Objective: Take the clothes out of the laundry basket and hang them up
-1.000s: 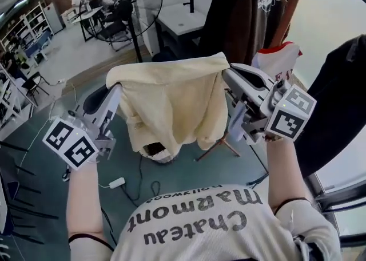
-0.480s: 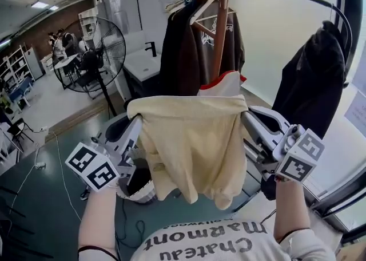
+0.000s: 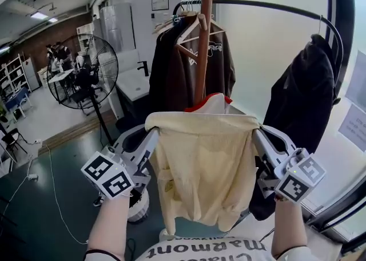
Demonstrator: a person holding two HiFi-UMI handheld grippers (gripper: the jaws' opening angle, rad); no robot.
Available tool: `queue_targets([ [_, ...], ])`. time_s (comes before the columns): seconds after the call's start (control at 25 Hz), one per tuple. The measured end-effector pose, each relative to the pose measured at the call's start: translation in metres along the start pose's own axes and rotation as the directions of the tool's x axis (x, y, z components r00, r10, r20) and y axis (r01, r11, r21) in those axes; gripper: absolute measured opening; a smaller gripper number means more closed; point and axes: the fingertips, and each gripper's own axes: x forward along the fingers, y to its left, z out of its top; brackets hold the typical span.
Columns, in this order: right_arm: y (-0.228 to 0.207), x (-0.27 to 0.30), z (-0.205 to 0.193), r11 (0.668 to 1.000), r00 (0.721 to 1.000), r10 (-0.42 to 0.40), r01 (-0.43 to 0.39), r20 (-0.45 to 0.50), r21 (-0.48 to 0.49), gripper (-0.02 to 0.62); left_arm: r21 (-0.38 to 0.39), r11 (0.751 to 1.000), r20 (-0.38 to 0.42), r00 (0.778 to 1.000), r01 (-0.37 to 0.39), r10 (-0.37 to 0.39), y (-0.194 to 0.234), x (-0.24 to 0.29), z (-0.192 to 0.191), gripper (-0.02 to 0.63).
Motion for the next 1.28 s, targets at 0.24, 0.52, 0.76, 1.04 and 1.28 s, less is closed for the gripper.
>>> queue_targets([
  [0.24, -0.027, 0.031, 0.029, 0.996, 0.997, -0.053, 0.057, 0.056, -0.072, 0.034, 0.031, 0.995, 0.034, 0.994, 0.099, -0.100, 0.033, 0.042, 0.028, 0.039],
  [0.52, -0.062, 0.090, 0.076, 0.963, 0.973, -0.191, 0.212, 0.133, -0.168, 0.034, 0.107, 0.959, 0.034, 0.963, 0.262, -0.267, 0.090, 0.099, 0.085, 0.038],
  [0.76, -0.049, 0.116, 0.125, 0.910, 0.954, -0.202, 0.267, 0.221, -0.317, 0.034, 0.207, 0.903, 0.076, 0.915, 0.375, -0.397, 0.109, 0.122, 0.137, 0.038],
  [1.04, -0.053, 0.127, 0.180, 0.821, 0.877, -0.325, 0.448, 0.355, -0.354, 0.034, 0.335, 0.847, 0.141, 0.867, 0.413, -0.479, 0.122, 0.156, 0.204, 0.038],
  [1.28, -0.075, 0.158, 0.215, 0.833, 0.865, -0.310, 0.447, 0.394, -0.326, 0.034, 0.414, 0.860, 0.231, 0.879, 0.299, -0.417, 0.141, 0.195, 0.246, 0.040],
])
